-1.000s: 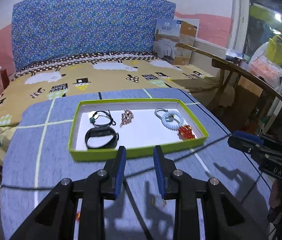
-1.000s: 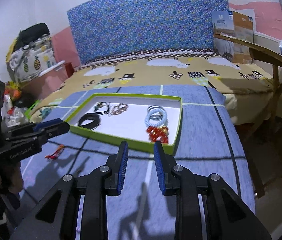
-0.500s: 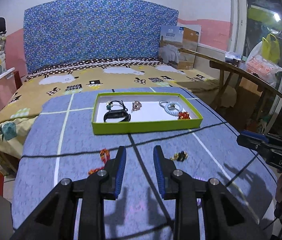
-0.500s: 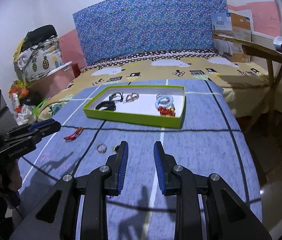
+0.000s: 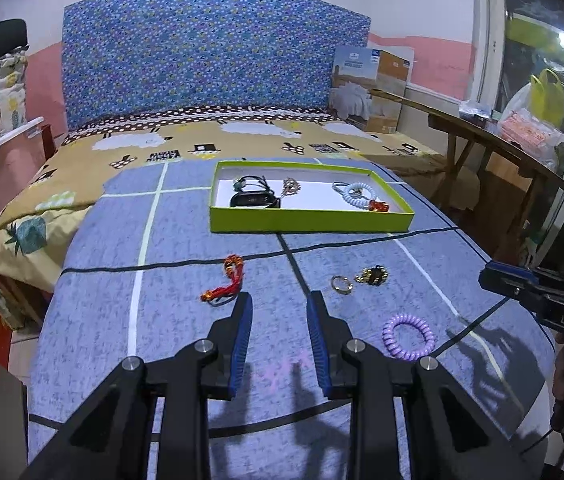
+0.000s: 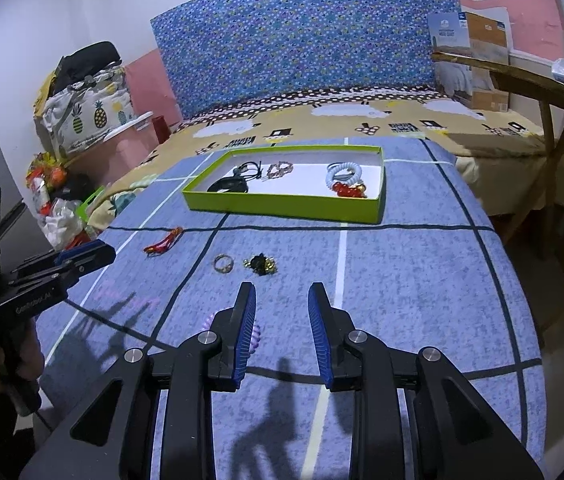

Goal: Organize jewelry
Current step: 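Grasp lilac coil hair tie with right tool while left grasps red tasseled cord, then lift the lilac coil with right tool while left lifts the red cord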

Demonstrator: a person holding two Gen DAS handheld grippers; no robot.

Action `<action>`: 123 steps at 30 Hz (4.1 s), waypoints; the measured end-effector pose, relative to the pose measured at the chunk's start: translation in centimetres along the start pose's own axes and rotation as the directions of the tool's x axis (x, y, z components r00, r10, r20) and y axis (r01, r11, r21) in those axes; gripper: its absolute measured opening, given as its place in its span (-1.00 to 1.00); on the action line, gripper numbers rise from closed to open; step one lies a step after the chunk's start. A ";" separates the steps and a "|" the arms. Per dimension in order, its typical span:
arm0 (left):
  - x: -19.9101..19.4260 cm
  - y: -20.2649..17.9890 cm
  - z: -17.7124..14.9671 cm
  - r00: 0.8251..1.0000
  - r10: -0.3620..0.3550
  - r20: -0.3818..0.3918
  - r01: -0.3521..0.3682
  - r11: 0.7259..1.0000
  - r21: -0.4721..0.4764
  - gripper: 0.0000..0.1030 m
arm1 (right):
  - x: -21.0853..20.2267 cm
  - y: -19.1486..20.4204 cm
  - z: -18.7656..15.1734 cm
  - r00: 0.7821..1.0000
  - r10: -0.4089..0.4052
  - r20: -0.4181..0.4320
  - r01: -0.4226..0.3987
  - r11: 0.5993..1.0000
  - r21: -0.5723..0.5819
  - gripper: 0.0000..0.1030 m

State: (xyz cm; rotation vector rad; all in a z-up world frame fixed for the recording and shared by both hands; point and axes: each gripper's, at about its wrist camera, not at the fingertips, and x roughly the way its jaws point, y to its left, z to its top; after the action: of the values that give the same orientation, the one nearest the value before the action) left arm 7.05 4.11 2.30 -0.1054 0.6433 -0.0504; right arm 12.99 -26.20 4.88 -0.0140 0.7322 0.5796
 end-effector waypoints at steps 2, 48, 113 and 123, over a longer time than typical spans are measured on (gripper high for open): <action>0.1 0.4 -0.1 1.000 0.007 -0.003 -0.007 1.000 -0.005 -0.43 | 0.2 0.2 -0.1 1.000 0.005 -0.007 -0.006 1.000 -0.005 -0.46; 8.8 2.5 1.9 0.982 0.069 -0.178 -0.063 0.997 0.043 -0.40 | 6.9 2.7 -1.8 0.979 0.005 -0.203 -0.028 0.993 -0.111 -0.46; 3.7 0.0 3.6 0.986 -0.159 -0.041 0.161 0.986 0.041 -0.98 | 4.7 -0.6 2.5 0.999 0.006 -0.049 -0.006 1.000 -0.006 -0.82; 4.7 -0.2 0.7 0.980 -0.131 -0.147 0.135 0.991 0.021 -0.30 | 4.7 -0.6 2.1 0.998 0.019 -0.055 -0.019 1.000 -0.002 -0.82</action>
State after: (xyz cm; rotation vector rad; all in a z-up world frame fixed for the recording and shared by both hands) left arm 11.27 3.58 0.10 -0.1153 0.7803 -0.1987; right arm 17.46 -23.95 3.36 -0.0258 0.7854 0.6003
